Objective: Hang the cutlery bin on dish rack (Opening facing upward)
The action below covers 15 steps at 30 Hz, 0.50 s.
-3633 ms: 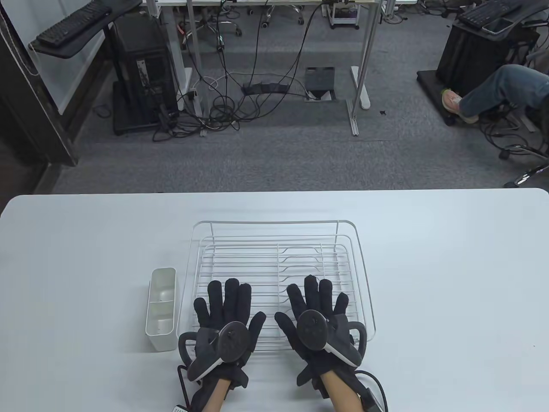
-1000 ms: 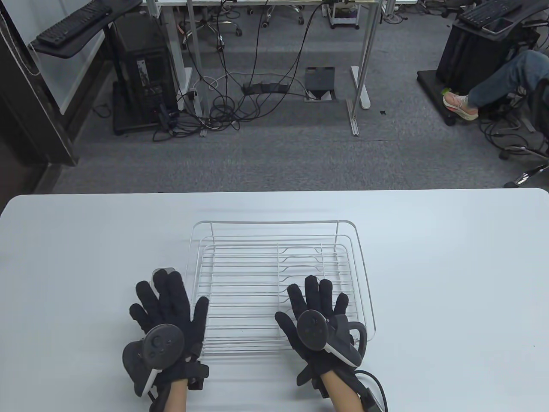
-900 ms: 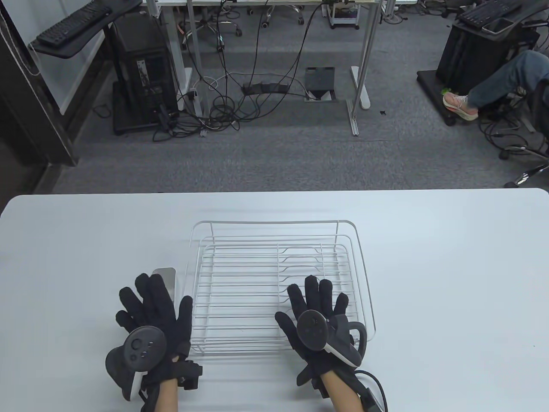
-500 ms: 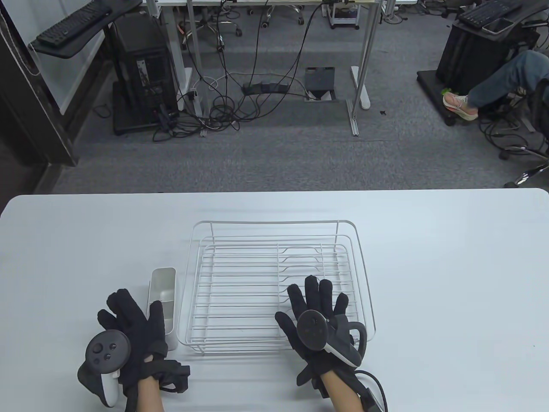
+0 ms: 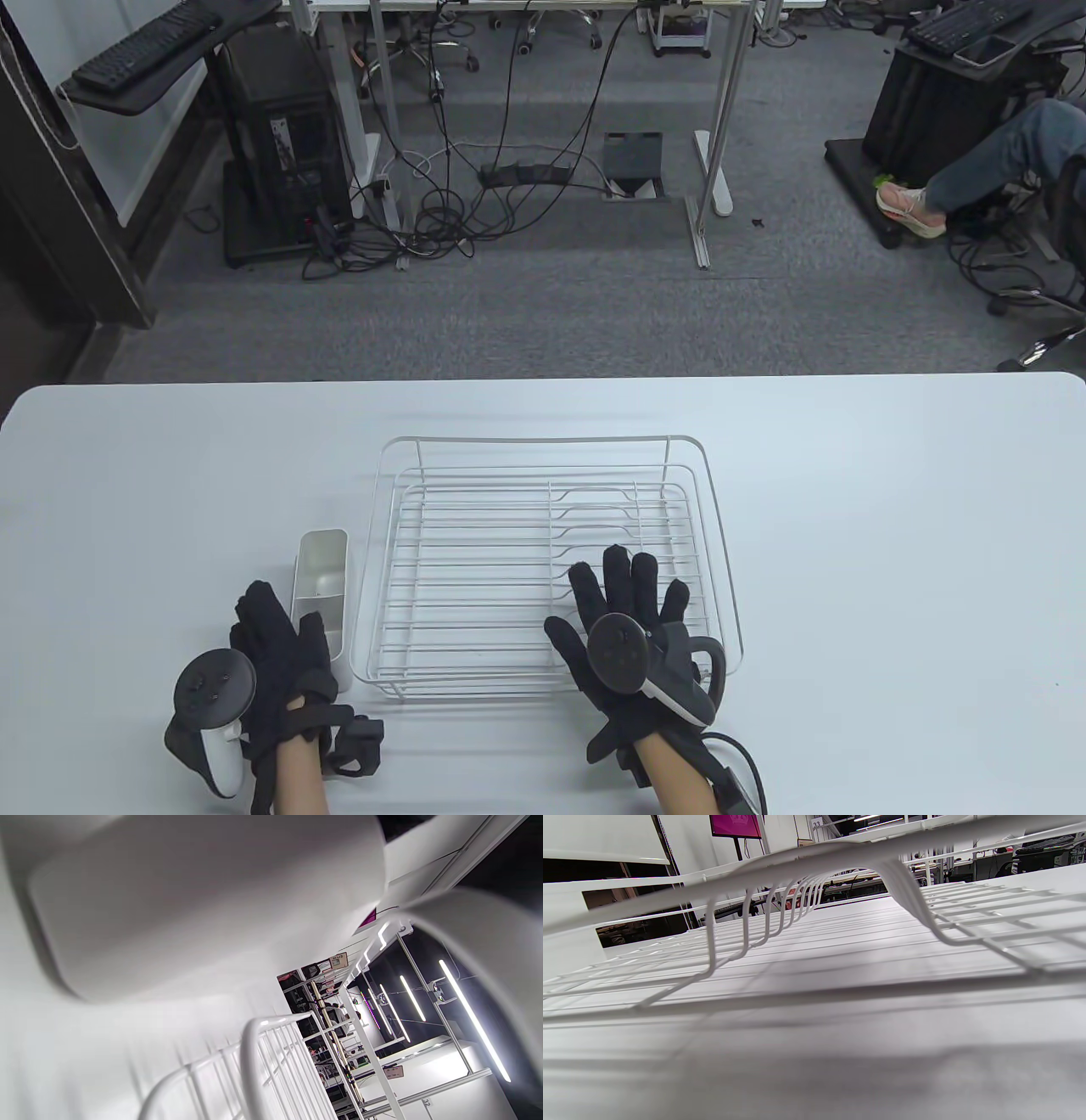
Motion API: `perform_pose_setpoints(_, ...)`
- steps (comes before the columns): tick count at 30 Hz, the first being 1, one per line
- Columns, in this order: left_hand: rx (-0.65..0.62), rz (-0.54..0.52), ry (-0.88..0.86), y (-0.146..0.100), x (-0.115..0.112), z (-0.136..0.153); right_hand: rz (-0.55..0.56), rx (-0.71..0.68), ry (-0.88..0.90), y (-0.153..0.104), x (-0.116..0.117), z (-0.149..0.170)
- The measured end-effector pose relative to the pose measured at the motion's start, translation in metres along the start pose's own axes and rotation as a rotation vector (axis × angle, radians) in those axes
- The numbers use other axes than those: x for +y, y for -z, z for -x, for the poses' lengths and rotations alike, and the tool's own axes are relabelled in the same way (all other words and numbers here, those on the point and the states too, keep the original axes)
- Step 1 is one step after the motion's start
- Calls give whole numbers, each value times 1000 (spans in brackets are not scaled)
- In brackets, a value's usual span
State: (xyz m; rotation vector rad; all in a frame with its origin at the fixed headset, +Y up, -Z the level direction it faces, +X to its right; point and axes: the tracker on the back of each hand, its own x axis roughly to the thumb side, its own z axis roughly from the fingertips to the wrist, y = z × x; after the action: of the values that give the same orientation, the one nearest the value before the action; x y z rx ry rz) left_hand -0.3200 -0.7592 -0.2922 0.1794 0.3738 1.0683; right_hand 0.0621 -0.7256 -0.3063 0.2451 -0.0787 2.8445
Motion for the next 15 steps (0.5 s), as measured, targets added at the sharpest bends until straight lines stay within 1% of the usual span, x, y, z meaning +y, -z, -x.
perform_pose_setpoints(4, 8, -15, -21, -1, -1, -1, 1, 0, 1, 0, 0, 0)
perform_pose_setpoints(10, 9, -41, -6, -1, -1, -1, 1, 0, 1, 0, 0, 0)
perform_pose_setpoints(15, 8, -51, -36, -1, -2, -1, 2, 1, 1, 0, 0, 0)
